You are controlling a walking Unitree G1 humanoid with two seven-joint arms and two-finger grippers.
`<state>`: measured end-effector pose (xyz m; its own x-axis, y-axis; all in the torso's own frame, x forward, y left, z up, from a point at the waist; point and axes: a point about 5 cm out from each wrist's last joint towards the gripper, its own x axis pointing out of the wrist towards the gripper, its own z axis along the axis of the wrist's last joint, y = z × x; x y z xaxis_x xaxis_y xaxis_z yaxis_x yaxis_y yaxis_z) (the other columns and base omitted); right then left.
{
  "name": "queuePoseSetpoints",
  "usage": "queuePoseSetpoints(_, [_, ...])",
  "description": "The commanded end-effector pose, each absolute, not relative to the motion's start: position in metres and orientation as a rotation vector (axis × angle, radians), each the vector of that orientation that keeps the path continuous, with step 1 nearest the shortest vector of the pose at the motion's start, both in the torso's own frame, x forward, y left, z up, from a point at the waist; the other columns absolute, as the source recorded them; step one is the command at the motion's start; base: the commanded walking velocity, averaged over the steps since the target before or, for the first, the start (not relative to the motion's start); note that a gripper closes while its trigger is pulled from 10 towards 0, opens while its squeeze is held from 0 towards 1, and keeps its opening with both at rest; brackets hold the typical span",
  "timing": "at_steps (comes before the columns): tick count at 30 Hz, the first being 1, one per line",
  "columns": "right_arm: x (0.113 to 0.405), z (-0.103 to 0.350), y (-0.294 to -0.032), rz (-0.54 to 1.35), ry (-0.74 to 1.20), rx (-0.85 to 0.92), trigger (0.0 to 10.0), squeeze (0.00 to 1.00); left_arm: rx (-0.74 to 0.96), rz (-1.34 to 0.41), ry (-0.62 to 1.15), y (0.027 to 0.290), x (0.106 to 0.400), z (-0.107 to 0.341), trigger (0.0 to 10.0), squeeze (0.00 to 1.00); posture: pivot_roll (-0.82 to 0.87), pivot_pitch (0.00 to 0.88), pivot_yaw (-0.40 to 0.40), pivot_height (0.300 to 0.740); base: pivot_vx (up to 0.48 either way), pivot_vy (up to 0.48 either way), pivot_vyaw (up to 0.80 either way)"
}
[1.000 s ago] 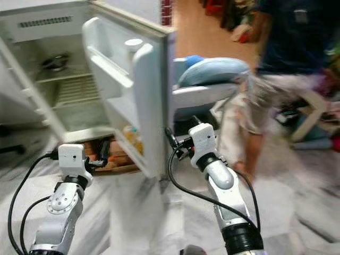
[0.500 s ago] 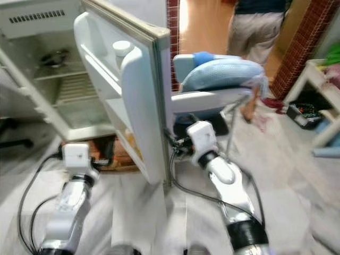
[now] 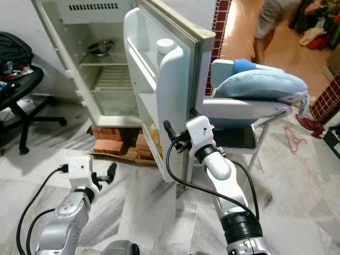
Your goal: Restocking fridge
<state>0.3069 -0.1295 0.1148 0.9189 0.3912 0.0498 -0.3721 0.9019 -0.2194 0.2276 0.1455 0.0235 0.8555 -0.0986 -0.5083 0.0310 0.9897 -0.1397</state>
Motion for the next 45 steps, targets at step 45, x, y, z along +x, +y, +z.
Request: queuePoseSetpoints(45, [0.283,0.077,-0.129,0.413,0.092,-0.070,10.0,0.00,0.054,-0.297,0.497,0.124,0.229,0.039,10.0,0.00,0.07,0.056,0.041,0.740,0.000,0.098,-0.03])
